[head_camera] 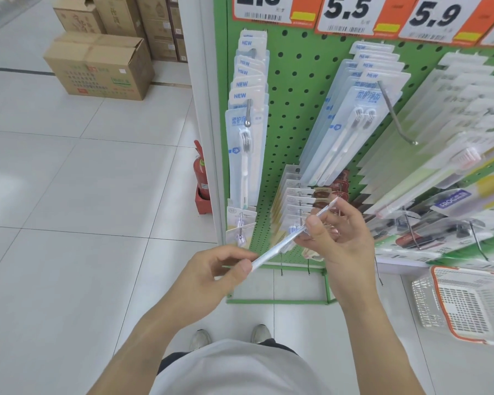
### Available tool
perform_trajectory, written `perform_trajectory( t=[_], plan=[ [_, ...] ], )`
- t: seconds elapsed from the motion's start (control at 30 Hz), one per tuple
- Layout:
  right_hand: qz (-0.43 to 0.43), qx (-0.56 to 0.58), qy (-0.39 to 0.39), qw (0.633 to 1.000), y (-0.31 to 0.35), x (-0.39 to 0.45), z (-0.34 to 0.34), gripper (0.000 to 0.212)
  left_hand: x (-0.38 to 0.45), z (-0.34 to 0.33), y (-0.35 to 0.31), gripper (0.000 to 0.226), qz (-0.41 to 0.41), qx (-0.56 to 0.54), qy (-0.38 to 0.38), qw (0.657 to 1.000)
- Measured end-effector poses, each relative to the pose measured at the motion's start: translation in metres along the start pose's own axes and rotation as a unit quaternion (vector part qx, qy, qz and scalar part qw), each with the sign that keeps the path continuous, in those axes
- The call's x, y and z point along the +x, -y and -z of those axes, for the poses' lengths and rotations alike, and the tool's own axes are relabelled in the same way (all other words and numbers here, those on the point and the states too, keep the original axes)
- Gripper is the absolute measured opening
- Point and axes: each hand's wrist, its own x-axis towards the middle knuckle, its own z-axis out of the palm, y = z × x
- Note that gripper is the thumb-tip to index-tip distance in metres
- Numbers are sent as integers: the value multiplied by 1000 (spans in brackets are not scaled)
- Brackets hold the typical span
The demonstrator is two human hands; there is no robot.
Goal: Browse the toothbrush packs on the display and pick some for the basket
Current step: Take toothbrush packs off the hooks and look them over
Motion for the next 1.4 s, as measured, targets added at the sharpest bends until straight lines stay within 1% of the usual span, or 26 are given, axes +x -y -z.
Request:
perform_trajectory(
  t=[0.07,0.1,0.17,0.23,0.27,0.3,0.33,0.43,0.47,0.53,0.63,0.8,0.9,1.03,1.13,1.23,1.33,1.4],
  plan=[
    [-16,19,22,999,1,1,1,59,1,0,1,37,28,-46,16,998],
    [-26,28,36,999,1,1,1,62,1,-1,1,38,39,-69,22,997],
    [-41,41,62,996,-1,2,0,72,2,-2,-1,33,54,-98,35,993],
    [-53,53,75,994,-2,2,-1,84,3,-2,0,32,64,-96,41,992],
    [-60,60,73,994,-3,3,0,84,4,-2,2,34,69,-87,38,993],
    [-67,61,68,994,-3,3,0,79,5,-2,3,35,73,-76,29,994],
    [-70,57,68,994,-4,4,0,68,6,-2,4,34,74,-64,18,995],
    [-65,10,75,995,-6,5,0,25,8,-5,7,22,61,-22,-15,998],
    [-62,-8,73,995,-8,5,0,18,8,-6,7,20,55,-8,-23,998],
    [-60,-31,68,995,-8,5,-2,13,8,-6,8,20,43,15,-34,998],
    [-57,-51,60,995,-7,5,-5,14,7,-8,7,26,32,39,-42,998],
    [-62,-61,19,996,-4,5,-8,13,6,-8,4,23,21,41,-63,997],
    [-53,-76,7,996,-3,4,-8,15,6,-7,4,24,17,48,-58,997],
    [-45,-70,-14,996,-6,3,-5,13,6,-6,6,19,15,44,-52,998],
    [-57,-43,-51,996,-8,3,-1,22,6,-2,8,14,40,39,-42,998],
    [-70,-22,-67,995,-8,5,4,21,6,4,9,10,71,45,-50,995],
    [-83,-13,-72,994,-10,6,6,28,3,5,6,5,72,19,-76,994],
    [-87,-12,-73,993,-11,5,5,33,1,4,5,9,68,17,-87,994]
  ],
)
